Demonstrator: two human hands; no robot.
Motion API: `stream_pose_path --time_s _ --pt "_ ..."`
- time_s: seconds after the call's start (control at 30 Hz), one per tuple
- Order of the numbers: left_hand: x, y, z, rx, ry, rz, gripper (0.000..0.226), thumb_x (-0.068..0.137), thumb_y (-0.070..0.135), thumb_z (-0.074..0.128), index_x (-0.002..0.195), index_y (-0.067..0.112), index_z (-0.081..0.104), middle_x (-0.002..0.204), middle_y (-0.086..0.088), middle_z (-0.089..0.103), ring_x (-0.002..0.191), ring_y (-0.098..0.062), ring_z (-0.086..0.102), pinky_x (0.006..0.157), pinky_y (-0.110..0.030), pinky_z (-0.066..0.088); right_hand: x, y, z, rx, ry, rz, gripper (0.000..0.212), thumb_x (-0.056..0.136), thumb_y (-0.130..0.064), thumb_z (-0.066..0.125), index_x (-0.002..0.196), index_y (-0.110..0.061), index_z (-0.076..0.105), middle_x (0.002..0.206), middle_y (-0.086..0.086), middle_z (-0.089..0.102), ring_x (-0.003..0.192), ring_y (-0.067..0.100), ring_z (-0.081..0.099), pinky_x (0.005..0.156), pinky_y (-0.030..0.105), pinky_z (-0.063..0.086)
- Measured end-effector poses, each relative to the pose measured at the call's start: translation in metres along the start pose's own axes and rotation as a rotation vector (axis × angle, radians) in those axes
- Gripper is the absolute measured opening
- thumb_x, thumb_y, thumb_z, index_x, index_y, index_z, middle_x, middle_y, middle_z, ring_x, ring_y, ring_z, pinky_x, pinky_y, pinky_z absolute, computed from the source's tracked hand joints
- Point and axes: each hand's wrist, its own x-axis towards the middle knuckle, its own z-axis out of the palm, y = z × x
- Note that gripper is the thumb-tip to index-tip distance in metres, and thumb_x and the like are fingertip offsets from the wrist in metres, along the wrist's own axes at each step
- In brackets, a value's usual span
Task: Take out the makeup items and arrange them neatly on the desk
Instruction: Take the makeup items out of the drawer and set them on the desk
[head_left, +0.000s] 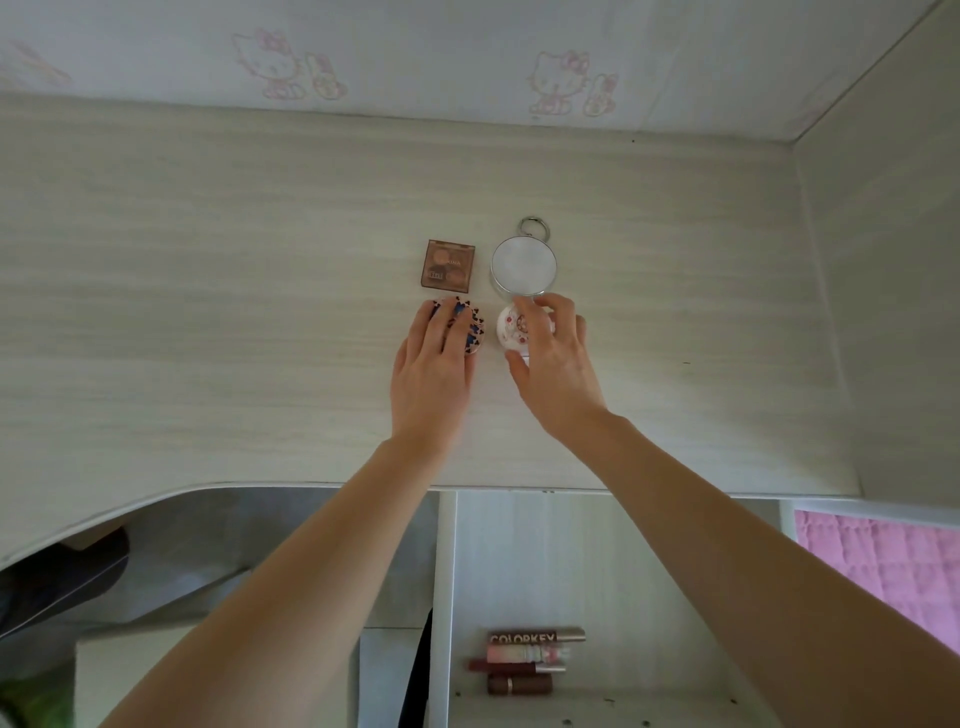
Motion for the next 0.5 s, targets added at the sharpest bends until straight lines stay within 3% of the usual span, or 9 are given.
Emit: stream_pose_path --time_s 0.3,0.5 --pt "-0.012 0.001 -0.009 0.03 -0.03 0.035 0.049 0.096 0.017 0.052 0.143 0.011 0.041 0.152 -0.007 0.033 0.144 -0.027 0.023 0.113 -0.04 0.029 -0.012 0.0 -0.01 -0.008 0.005 -0.027 0.063 0.087 -0.011 0.063 0.143 -0.008 0.033 0.148 0.012 0.03 0.133 0.03 0.032 0.103 0.035 0.041" --pt "-0.059 0.015 -0.021 0.005 -0.011 0.062 0.046 0.095 0.015 0.054 0.139 0.01 0.045 0.148 -0.009 0.04 0.142 -0.028 0.027 0.111 -0.042 0.034 -0.062 0.007 -0.022 -0.012 0.014 -0.085 0.057 0.09 -0.012 0.059 0.141 -0.001 0.036 0.144 0.014 0.037 0.135 0.027 0.035 0.108 0.031 0.036"
